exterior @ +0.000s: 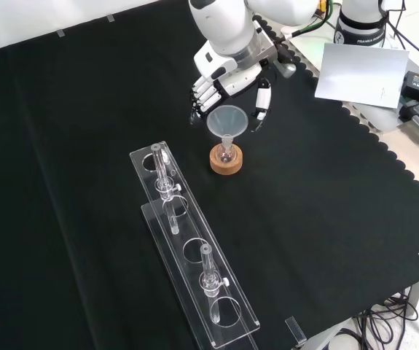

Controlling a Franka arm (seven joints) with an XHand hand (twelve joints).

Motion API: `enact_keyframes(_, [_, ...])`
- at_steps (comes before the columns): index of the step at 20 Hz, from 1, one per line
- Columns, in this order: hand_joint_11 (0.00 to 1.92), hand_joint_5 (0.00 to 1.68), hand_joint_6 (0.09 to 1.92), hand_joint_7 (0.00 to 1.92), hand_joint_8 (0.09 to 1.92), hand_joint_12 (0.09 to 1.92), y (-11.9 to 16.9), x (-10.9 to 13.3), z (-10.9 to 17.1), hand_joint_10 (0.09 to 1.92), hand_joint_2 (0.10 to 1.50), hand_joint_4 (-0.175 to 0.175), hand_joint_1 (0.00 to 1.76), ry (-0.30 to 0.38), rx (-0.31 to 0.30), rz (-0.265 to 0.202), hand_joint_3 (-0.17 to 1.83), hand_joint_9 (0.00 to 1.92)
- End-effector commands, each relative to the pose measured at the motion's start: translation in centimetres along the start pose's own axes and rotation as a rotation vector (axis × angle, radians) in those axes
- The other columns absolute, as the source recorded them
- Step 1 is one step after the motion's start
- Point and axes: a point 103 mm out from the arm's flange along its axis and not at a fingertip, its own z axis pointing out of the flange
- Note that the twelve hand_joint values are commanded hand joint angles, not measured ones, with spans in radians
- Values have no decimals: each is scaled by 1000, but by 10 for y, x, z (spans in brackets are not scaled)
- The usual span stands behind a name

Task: Place the funnel on the round-bottom flask.

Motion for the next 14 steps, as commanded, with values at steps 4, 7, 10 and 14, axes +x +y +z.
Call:
enact_keyframes(4, [158,89,87,0,184,1498,-25,-8,-28,852,671,-76,441,87,-165,-127,208,51])
enact_keyframes(7, [150,65,87,0,146,1508,-30,-14,-33,863,658,-74,402,110,-179,-153,176,23])
enact_keyframes(10, [148,61,87,0,136,1512,-31,-22,-35,868,657,-73,394,120,-180,-149,167,20])
enact_keyframes(14, [147,73,87,0,188,1519,-32,-33,-45,872,672,-75,392,131,-205,-161,141,42])
